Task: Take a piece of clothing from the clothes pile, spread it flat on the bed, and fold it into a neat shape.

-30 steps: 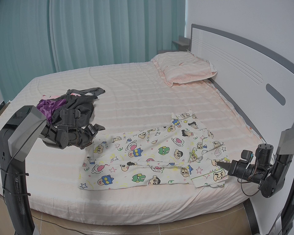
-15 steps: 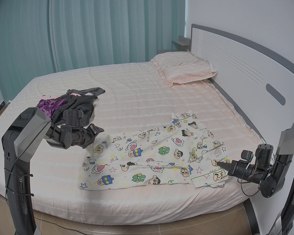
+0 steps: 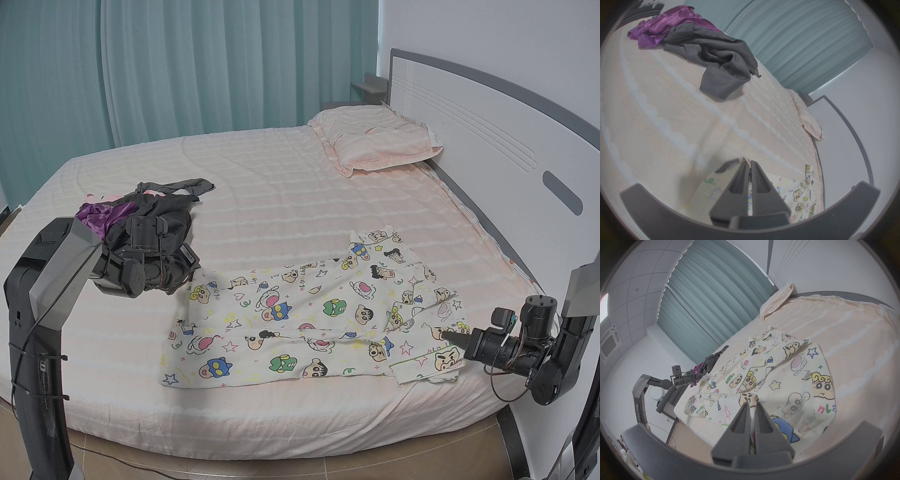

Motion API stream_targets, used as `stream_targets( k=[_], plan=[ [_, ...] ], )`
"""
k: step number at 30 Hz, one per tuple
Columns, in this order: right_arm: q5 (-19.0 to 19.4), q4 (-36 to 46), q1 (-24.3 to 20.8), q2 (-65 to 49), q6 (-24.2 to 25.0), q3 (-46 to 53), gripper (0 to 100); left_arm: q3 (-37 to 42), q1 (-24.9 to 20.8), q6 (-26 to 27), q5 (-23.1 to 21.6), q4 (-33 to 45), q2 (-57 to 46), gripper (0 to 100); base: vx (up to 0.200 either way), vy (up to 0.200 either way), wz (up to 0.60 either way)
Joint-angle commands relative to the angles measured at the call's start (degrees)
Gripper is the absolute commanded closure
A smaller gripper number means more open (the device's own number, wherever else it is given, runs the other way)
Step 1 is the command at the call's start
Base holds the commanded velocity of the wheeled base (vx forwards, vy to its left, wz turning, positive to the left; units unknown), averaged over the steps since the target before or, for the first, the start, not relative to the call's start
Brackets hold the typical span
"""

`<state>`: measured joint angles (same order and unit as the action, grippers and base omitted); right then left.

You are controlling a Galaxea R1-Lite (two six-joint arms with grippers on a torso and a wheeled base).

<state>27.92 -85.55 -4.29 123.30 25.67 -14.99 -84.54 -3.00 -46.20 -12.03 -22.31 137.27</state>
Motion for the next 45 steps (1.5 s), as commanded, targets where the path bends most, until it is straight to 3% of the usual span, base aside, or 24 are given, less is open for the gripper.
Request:
stream_targets(
  k=[1,9,15,22,23,31,37,40,45],
  plan=[
    [0.03,-0.05,-0.10,0.01,-0.01,0.23,100,-3.17,0.01,-1.87,0.61,0.42,0.46,100,0.000,0.000,0.00],
    [0.03,-0.05,-0.10,0.10,-0.01,0.40,100,-9.41,1.24,-2.40,1.31,4.91,3.10,100,0.000,0.000,0.00],
    [0.03,-0.05,-0.10,0.10,-0.01,0.49,100,-15.13,2.12,-7.32,1.49,9.92,4.68,100,0.000,0.000,0.00],
    [0.03,-0.05,-0.10,0.10,-0.01,0.58,100,-20.14,2.38,-8.20,1.49,15.80,6.52,100,0.000,0.000,0.00],
    [0.03,-0.05,-0.10,0.10,-0.01,0.58,100,-20.75,2.38,-8.73,1.49,16.07,6.79,0,0.000,0.000,0.00],
    [0.03,-0.05,-0.10,0.01,-0.01,0.67,100,-22.25,3.53,-11.01,1.57,16.33,7.31,0,0.000,0.000,0.00],
    [0.03,-0.14,-0.10,0.01,-0.01,0.93,100,-16.36,4.05,-10.66,-0.98,15.72,3.53,0,0.000,0.000,0.00],
    [0.03,-0.14,-0.10,0.01,-0.01,1.02,100,-12.93,3.97,-8.03,-5.02,15.45,1.16,0,0.000,0.000,0.00],
    [0.03,-0.14,-0.10,0.01,-0.01,1.02,100,-8.89,3.44,-0.64,-7.39,15.28,-0.51,0,0.000,0.000,0.00]
  ],
)
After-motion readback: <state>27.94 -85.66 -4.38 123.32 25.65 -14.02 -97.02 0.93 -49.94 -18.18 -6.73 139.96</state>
